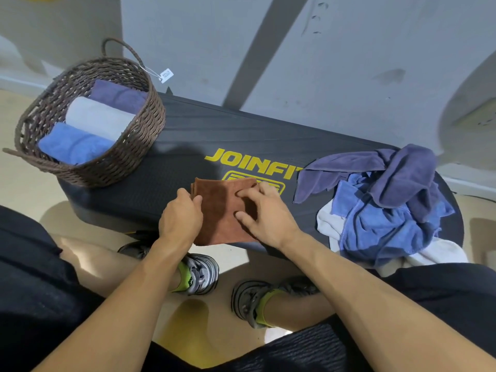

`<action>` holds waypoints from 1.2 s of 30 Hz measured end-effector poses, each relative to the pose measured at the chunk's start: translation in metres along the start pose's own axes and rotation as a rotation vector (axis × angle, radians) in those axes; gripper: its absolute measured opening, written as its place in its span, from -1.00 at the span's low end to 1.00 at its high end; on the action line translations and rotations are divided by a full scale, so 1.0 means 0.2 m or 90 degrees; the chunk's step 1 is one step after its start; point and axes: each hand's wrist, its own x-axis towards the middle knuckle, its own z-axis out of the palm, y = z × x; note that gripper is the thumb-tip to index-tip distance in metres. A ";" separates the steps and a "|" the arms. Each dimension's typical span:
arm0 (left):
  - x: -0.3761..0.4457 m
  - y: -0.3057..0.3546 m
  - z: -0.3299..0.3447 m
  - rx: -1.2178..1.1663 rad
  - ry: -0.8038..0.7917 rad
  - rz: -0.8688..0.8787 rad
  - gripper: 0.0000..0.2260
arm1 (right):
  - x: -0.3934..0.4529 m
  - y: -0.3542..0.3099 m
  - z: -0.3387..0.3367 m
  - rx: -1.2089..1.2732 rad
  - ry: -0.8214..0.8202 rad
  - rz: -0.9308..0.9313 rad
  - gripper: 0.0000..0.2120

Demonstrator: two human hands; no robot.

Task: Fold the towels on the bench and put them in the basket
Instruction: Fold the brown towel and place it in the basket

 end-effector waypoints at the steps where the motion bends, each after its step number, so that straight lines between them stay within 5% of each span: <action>1: 0.00 -0.01 0.00 0.008 0.001 0.004 -0.71 | 0.01 0.01 -0.01 0.000 0.026 0.030 -0.54; 7: 0.03 -0.05 -0.06 0.049 -0.074 -0.003 -0.58 | 0.02 0.04 -0.03 0.043 0.038 0.231 -0.41; 20: -0.03 0.02 -0.04 -0.026 -0.062 0.008 -0.76 | 0.03 0.01 -0.03 0.087 -0.008 0.297 -0.78; 26: -0.04 0.06 0.00 -0.061 -0.083 0.010 -0.75 | 0.04 -0.01 -0.10 0.287 -0.015 0.349 -0.80; 30: -0.03 0.05 -0.02 -0.229 -0.074 -0.043 -0.71 | 0.05 0.00 -0.13 0.370 -0.039 0.389 -0.80; 34: -0.03 0.11 -0.08 -0.620 -0.171 -0.179 -0.67 | 0.06 0.02 -0.19 0.387 -0.088 0.462 -0.70; 36: -0.05 0.13 -0.11 -0.638 -0.180 -0.134 -0.72 | 0.06 0.02 -0.22 0.326 -0.106 0.456 -0.40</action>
